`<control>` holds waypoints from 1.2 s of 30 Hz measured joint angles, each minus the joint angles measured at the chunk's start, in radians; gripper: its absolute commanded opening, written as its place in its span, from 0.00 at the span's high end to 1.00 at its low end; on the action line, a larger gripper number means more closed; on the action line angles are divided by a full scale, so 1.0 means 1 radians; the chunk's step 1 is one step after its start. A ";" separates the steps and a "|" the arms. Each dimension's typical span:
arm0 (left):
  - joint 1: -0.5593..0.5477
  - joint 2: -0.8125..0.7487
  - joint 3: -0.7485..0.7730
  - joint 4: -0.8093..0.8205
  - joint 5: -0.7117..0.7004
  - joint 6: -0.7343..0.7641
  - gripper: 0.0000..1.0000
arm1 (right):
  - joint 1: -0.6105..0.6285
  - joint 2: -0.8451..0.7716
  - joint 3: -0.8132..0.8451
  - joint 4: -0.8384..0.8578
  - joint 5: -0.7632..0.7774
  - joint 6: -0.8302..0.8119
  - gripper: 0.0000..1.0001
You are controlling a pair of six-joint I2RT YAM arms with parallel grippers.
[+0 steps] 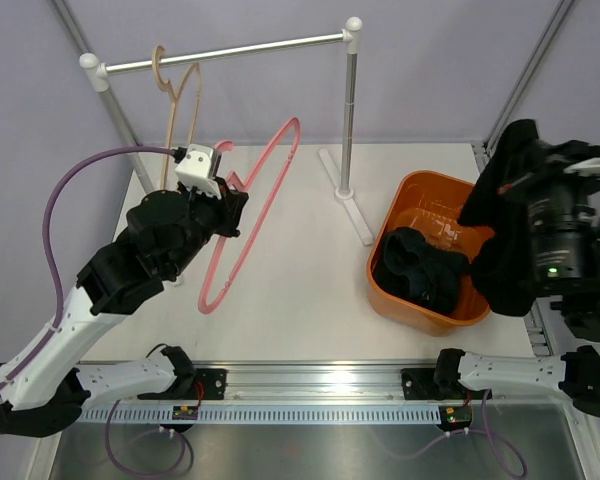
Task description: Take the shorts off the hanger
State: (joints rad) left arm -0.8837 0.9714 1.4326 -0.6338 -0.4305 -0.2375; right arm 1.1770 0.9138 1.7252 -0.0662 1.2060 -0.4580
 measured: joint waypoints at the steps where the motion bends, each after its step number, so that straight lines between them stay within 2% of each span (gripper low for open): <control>1: 0.000 0.001 -0.003 -0.001 0.001 0.000 1.00 | 0.000 0.014 -0.021 -0.038 -0.001 0.027 1.00; 7: 0.000 0.022 -0.003 0.000 0.012 0.000 1.00 | -0.078 0.108 -0.029 -0.276 -0.069 0.212 1.00; 14: 0.000 0.027 -0.003 -0.001 0.018 0.000 1.00 | -0.323 0.204 0.068 -0.521 -0.249 0.431 1.00; 20: 0.000 0.053 0.010 -0.021 0.014 0.002 1.00 | -0.475 0.217 0.095 -0.665 -0.370 0.590 1.00; 25: 0.000 0.089 0.060 -0.076 0.010 0.011 1.00 | -0.591 0.068 -0.169 -0.728 -0.467 0.732 1.00; 31: 0.010 0.151 0.201 -0.145 0.003 0.036 1.00 | -0.611 -0.110 -0.576 -0.773 -0.589 0.923 0.97; 34: 0.021 0.188 0.259 -0.163 0.003 0.047 1.00 | -0.611 -0.129 -0.790 -0.763 -0.683 1.012 0.93; 36: 0.035 0.216 0.289 -0.181 0.008 0.054 1.00 | -0.611 -0.120 -0.879 -0.761 -0.730 1.053 0.80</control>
State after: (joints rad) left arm -0.8482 1.1873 1.7218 -0.8146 -0.4221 -0.1837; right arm 0.5663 0.7937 0.8467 -0.8276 0.4759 0.5949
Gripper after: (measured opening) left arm 0.061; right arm 0.086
